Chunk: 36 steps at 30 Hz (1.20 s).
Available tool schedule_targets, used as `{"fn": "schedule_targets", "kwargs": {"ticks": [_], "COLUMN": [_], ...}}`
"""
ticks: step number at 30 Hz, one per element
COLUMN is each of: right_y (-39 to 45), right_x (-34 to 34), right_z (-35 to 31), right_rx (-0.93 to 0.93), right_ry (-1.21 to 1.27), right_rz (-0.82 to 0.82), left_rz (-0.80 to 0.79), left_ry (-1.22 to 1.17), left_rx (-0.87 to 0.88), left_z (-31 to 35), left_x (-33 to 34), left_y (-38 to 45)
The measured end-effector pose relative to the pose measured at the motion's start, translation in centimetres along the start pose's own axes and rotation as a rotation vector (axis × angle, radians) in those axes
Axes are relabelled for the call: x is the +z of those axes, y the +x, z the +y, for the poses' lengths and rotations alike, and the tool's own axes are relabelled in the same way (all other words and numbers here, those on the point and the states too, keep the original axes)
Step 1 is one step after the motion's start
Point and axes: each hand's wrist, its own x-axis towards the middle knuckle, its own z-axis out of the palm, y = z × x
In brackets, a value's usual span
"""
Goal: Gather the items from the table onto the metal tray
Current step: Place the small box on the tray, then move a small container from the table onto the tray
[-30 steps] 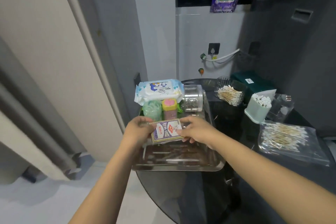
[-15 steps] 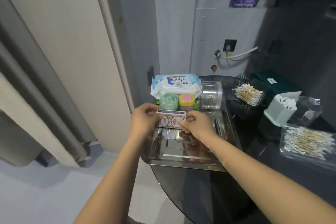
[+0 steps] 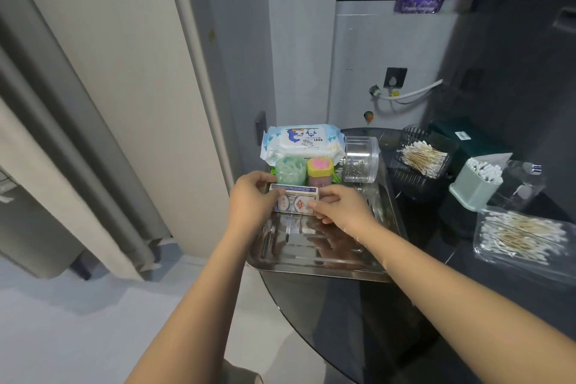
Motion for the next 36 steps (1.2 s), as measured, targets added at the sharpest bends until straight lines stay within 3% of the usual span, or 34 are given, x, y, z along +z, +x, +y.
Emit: {"fn": "schedule_targets", "kwargs": {"ticks": [4,12,23,28,32,36], "right_y": [-0.6,-4.2,-7.3,-7.4,-7.3,-6.5], "right_x": [-1.0,-7.1,-18.2,-21.3,-22.6,-23.0], "right_z": [-0.3,0.4,5.4,6.9,8.3,8.6], "right_rx": [-0.013,-0.077,-0.063,0.012,0.144,0.069], "right_ry": [-0.044,-0.169,-0.690,-0.972,-0.942,-0.961], "right_rz": [0.044,0.065,0.116,0.059,-0.013,0.039], "left_rz": [0.021,-0.266,-0.549,-0.580,-0.561,-0.562], "left_ry": [0.051,-0.036,-0.054,-0.023,-0.002,-0.035], "left_rx": [0.079,0.102,0.101,0.126,0.161,0.124], "left_z": [0.9,4.8,8.5,8.9,8.8,8.8], "left_x": [0.6,5.3,15.0,17.7,18.3,18.2], "left_y": [-1.5,-4.7,-7.0,-6.7,-6.3,-6.3]}}
